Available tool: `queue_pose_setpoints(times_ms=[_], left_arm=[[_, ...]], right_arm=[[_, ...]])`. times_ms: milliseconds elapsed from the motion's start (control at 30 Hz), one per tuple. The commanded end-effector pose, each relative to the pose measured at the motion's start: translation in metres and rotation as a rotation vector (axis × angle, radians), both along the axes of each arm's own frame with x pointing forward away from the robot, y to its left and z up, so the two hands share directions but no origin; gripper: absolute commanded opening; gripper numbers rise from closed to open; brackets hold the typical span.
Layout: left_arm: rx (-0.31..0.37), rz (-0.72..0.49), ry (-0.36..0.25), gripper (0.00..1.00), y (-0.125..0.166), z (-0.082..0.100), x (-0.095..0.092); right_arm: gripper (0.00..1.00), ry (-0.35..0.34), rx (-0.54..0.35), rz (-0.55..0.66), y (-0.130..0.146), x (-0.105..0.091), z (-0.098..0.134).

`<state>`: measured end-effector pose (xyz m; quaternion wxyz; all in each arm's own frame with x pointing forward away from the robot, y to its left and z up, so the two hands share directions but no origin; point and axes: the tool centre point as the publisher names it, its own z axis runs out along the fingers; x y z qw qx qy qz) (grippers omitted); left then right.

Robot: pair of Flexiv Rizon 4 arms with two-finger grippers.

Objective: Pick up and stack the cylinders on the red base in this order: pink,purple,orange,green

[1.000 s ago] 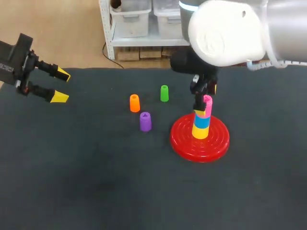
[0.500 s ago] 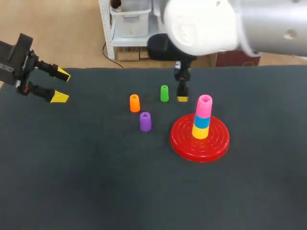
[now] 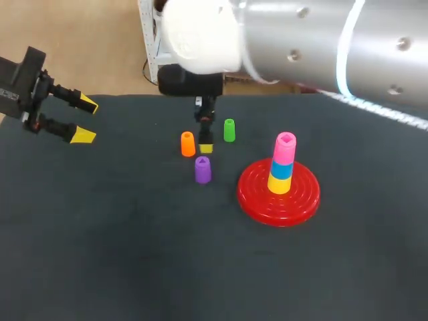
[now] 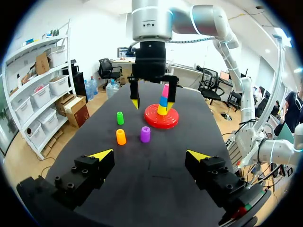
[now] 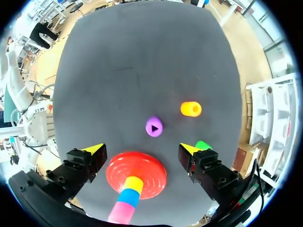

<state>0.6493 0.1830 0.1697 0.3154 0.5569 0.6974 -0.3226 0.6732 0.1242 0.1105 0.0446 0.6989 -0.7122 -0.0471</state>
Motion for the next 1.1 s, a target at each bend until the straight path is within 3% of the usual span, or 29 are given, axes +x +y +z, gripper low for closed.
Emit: queue_pose_setpoints(times_ms=[33, 433, 500, 1100], left_arm=[[-0.001, 0.0, -0.003, 1.0, 0.0, -0.001, 0.0], [-0.001, 0.0, -0.003, 1.0, 0.0, -0.001, 0.0], [-0.001, 0.0, -0.003, 1.0, 0.0, -0.001, 0.0], [-0.001, 0.0, -0.003, 1.0, 0.0, -0.001, 0.0]], right_arm=[[1.0, -0.01, -0.001, 0.002, 0.003, -0.011, -0.012], [1.0, 0.031, -0.001, -0.037, 0.007, -0.018, -0.047], [1.0, 0.04, 0.032, -0.063, 0.006, -0.017, -0.053], [1.0, 0.031, 0.017, -0.091, 0.011, 0.0, -0.073]])
